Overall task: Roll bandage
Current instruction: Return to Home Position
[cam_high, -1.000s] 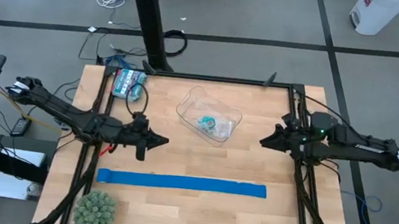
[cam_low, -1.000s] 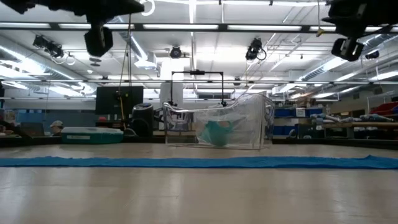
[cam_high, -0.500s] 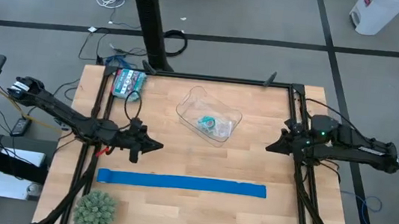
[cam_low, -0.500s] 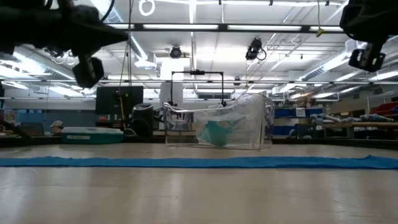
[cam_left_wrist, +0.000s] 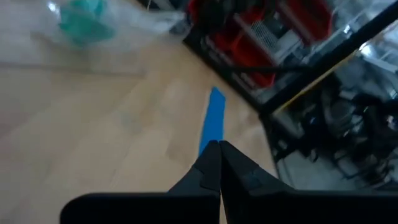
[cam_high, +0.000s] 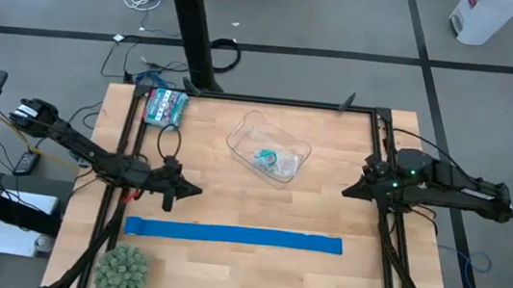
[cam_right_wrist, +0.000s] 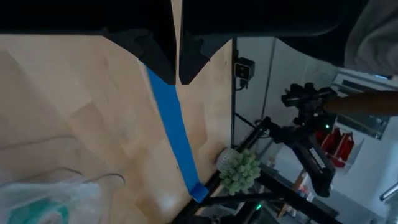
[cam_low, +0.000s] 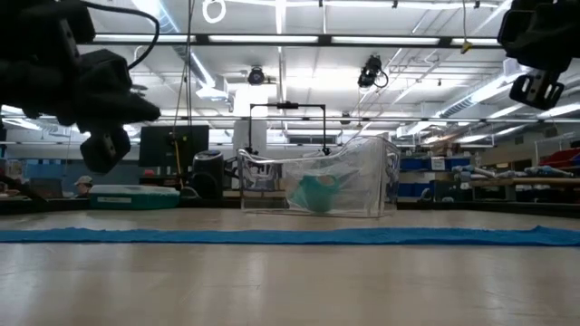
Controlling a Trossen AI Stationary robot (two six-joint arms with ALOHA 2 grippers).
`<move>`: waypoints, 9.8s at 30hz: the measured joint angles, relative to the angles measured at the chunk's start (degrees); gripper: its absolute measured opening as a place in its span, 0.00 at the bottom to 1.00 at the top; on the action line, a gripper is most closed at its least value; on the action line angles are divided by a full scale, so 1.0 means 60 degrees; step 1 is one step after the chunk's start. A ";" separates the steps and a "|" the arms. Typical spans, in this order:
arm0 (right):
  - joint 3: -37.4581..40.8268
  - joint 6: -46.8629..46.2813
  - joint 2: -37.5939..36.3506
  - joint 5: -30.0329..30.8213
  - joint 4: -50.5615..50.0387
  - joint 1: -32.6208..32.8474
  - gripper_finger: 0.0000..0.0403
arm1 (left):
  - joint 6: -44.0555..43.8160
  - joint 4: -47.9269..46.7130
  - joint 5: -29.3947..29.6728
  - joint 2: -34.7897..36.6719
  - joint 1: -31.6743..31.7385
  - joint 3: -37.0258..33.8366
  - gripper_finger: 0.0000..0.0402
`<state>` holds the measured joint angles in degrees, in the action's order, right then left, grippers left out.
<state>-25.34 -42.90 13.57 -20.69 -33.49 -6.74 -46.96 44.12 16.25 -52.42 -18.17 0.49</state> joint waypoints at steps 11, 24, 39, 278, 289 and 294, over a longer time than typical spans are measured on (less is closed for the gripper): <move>0.0000 0.0172 0.0003 0.0000 0.0291 0.0000 0.02 | 0.0026 -0.0947 -0.0073 -0.0007 0.0000 -0.0002 0.04; 0.0018 0.0183 0.0002 -0.0001 0.0317 0.0000 0.01 | 0.0029 -0.0965 -0.0073 0.0004 0.0000 -0.0004 0.04; 0.3248 0.0187 -0.0583 -0.0007 0.3990 0.0000 0.01 | 0.0030 -0.1075 -0.0073 0.0007 0.0026 -0.0004 0.04; 0.4156 0.0256 -0.2215 0.0066 0.6279 -0.0095 0.00 | 0.0032 -0.6116 -0.0101 0.7118 0.1469 -0.0015 0.04; 0.4156 0.0254 -0.2215 0.0067 0.6280 -0.0096 0.01 | 0.0032 -0.6116 -0.0101 0.7118 0.1469 -0.0015 0.04; 0.4156 0.0256 -0.2217 0.0068 0.6281 -0.0097 0.00 | 0.0029 -0.6120 -0.0102 0.7121 0.1468 -0.0015 0.04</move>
<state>-0.40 -41.37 0.26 -20.28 4.19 -7.32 -46.78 7.40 15.64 -9.70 -9.37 0.40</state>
